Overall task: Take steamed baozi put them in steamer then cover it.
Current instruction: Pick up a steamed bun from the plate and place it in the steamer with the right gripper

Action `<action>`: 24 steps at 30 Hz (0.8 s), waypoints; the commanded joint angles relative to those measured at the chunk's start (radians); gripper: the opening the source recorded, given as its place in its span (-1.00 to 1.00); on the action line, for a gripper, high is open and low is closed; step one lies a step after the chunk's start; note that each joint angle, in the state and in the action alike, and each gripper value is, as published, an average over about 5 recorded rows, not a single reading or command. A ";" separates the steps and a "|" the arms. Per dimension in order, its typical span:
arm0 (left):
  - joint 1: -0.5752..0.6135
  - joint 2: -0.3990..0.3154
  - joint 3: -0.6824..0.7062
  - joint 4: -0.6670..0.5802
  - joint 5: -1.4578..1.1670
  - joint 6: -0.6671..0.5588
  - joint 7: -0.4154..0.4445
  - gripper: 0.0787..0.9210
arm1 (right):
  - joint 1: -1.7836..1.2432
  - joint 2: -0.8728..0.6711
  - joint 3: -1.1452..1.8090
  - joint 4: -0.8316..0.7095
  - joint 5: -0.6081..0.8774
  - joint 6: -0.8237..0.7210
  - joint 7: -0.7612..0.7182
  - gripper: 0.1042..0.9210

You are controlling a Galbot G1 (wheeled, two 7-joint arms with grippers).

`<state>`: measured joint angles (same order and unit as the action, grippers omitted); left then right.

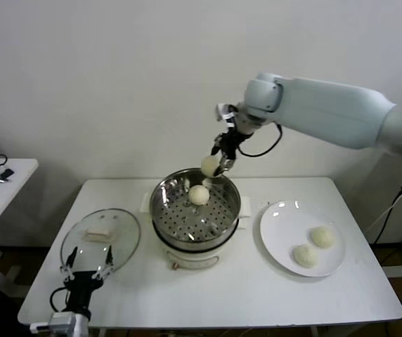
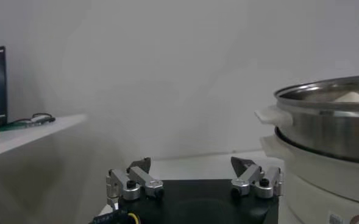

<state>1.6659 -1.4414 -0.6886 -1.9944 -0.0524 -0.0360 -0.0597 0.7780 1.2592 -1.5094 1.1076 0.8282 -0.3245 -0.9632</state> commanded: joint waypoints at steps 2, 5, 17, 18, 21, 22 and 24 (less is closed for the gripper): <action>0.012 0.013 -0.012 -0.006 -0.006 -0.003 0.007 0.77 | -0.089 0.167 0.003 -0.016 0.031 -0.020 0.038 0.37; 0.021 0.016 -0.017 -0.008 -0.009 -0.003 0.006 0.77 | -0.135 0.198 0.002 -0.029 0.021 -0.022 0.047 0.38; 0.031 0.027 -0.033 -0.010 -0.023 -0.004 0.004 0.77 | -0.211 0.209 -0.025 -0.056 -0.027 -0.020 0.052 0.39; 0.030 0.028 -0.033 -0.009 -0.024 -0.004 0.003 0.77 | -0.213 0.207 -0.026 -0.058 -0.030 -0.020 0.053 0.39; 0.029 0.030 -0.034 -0.007 -0.026 -0.004 0.003 0.77 | -0.219 0.203 -0.027 -0.065 -0.038 -0.020 0.054 0.39; 0.028 0.031 -0.034 -0.006 -0.026 -0.004 0.003 0.77 | -0.220 0.202 -0.027 -0.067 -0.039 -0.020 0.056 0.39; 0.026 0.033 -0.034 -0.004 -0.027 -0.004 0.003 0.77 | -0.223 0.201 -0.026 -0.069 -0.042 -0.020 0.059 0.44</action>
<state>1.6907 -1.4108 -0.7212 -2.0002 -0.0784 -0.0408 -0.0582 0.5808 1.4373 -1.5321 1.0434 0.7929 -0.3428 -0.9089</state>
